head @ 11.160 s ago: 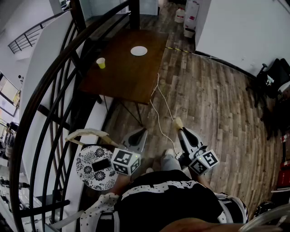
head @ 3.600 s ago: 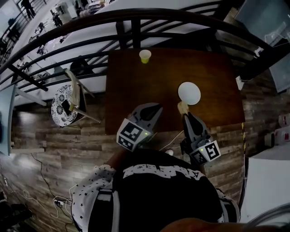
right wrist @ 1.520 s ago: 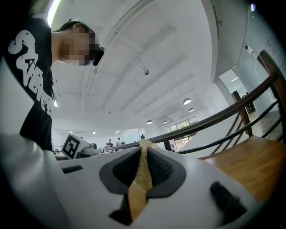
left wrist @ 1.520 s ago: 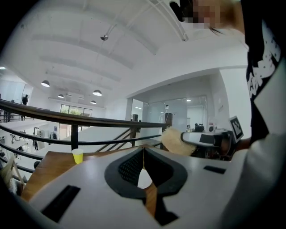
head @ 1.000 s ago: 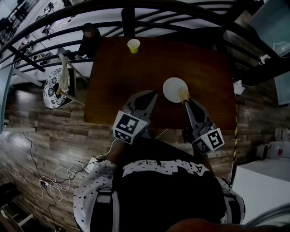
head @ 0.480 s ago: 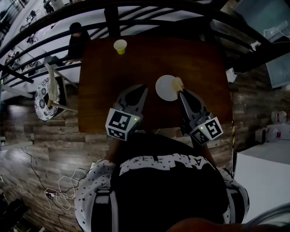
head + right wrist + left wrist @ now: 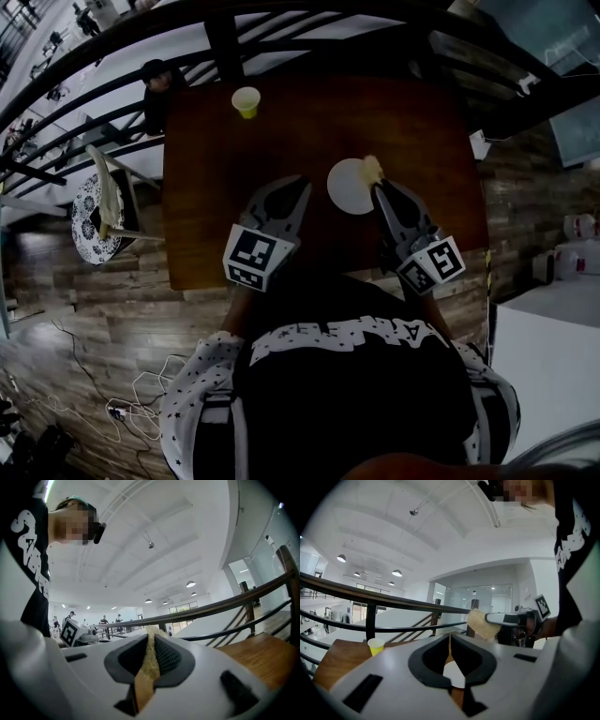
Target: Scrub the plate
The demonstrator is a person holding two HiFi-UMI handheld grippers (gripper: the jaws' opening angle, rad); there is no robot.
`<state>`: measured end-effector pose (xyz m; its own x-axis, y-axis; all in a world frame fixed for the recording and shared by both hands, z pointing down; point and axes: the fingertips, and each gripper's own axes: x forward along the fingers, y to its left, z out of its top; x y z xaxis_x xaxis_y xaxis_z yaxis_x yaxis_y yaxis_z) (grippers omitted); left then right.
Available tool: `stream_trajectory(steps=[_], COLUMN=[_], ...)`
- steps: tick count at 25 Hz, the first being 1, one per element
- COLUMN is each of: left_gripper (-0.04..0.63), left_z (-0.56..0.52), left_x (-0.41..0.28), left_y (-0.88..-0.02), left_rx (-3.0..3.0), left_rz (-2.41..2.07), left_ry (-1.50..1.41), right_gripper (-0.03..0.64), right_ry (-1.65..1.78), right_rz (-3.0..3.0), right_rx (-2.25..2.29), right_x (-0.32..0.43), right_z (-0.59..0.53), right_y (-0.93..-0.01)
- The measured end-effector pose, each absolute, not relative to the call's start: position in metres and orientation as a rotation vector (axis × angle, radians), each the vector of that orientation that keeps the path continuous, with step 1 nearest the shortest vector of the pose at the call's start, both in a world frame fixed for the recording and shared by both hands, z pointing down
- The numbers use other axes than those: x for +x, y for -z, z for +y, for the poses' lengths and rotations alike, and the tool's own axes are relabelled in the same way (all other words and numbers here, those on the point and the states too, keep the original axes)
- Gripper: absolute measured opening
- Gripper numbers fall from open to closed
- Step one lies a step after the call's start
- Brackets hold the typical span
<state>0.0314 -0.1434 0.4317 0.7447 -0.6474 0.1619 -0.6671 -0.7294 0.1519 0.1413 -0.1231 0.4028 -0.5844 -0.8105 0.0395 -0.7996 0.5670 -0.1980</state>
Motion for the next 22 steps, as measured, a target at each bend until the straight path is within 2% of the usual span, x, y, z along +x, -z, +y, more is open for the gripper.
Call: stream_trajectory(steps=[22], left_gripper=[0.015], left_z=[-0.173], left_x=[0.023], left_y=[-0.454], left_rx=[2.681], left_rz=[-1.097], left_ry=[-0.144], right_gripper=[0.049], right_ry=[0.420], right_rz=[2.813], right_rx=[-1.352], right_x=[0.124], right_z=[-0.168], right_y=[-0.441])
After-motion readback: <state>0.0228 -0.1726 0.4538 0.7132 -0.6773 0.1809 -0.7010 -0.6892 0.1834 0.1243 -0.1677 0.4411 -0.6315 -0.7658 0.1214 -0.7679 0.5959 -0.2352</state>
